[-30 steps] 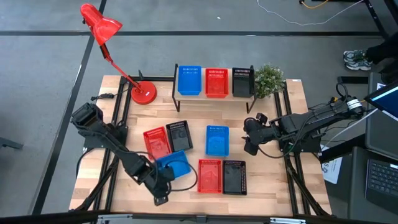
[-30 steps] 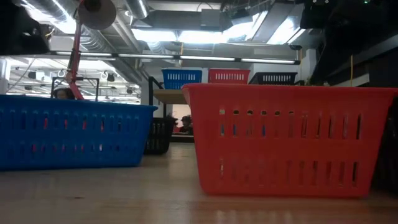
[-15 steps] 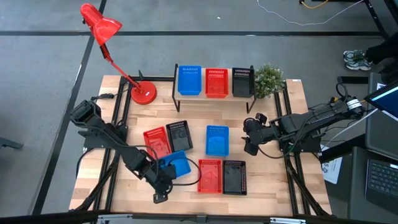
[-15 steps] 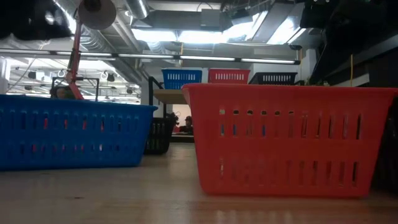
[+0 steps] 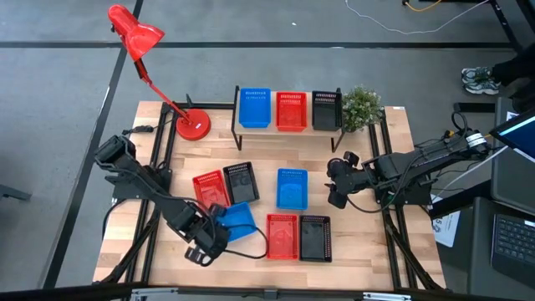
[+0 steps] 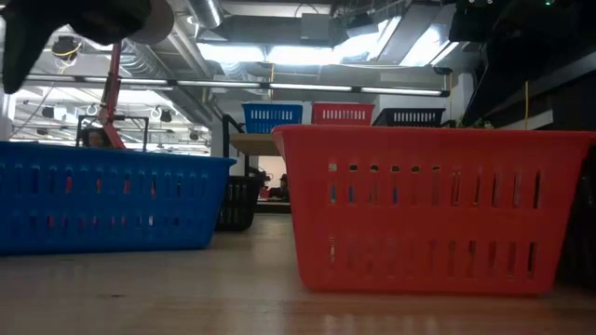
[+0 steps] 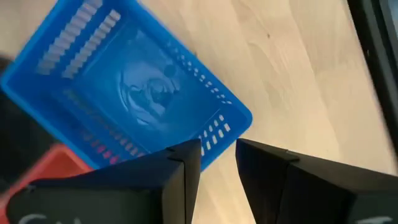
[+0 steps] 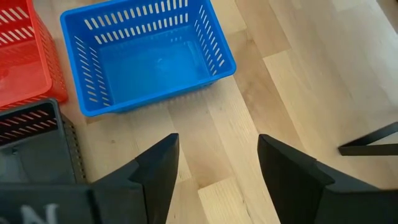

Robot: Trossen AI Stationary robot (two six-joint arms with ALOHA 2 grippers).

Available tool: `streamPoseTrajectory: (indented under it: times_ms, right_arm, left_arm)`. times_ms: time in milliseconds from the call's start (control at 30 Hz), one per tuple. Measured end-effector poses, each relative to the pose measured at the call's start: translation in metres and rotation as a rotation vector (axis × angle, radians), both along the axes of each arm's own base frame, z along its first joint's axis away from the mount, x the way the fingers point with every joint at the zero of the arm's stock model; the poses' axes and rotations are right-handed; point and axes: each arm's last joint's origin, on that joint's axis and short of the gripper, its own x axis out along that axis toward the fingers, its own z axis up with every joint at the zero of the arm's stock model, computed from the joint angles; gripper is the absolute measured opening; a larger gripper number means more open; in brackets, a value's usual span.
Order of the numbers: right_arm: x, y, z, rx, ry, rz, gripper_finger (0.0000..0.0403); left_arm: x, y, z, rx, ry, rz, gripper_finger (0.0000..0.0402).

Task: Stack baskets on shelf by color
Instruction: Stack the left blue bin on top of the blue bin on the shelf

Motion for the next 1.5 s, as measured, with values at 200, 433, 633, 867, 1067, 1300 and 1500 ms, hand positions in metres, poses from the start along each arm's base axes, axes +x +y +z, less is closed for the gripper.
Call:
streamPoseTrajectory:
  times_ms: [200,433,633,867,1067,1300,1500]
  right_arm:
    - [0.0,0.0,0.0,0.0,0.0,0.0,0.0217]
    - [0.0,0.0,0.0,0.0,-0.001,-0.001,0.0217]
    - [0.0,0.0,0.0,0.001,-0.001,-0.003,0.0217]
    - [0.0,0.0,0.0,0.003,-0.003,-0.007,0.0217]
    - [0.0,0.0,0.0,0.004,-0.003,-0.008,0.0217]
    - [0.0,0.0,0.0,0.005,-0.004,-0.01,0.0217]
    - [0.0,0.0,0.0,0.016,-0.009,-0.027,0.0217]
  left_arm:
    - [0.002,0.003,0.0,0.081,-0.029,-0.147,0.0093]
    - [-0.003,0.004,-0.009,0.091,0.012,-0.224,0.0093]
    - [-0.008,0.007,-0.02,0.101,0.05,-0.235,0.0093]
    - [-0.012,0.01,-0.03,0.118,0.069,-0.236,0.0093]
    - [-0.012,0.011,-0.031,0.148,0.058,-0.287,0.0093]
    - [-0.008,0.016,-0.031,0.162,0.054,-0.289,0.0093]
    - [-0.001,0.013,-0.045,0.147,0.08,-0.31,0.0093]
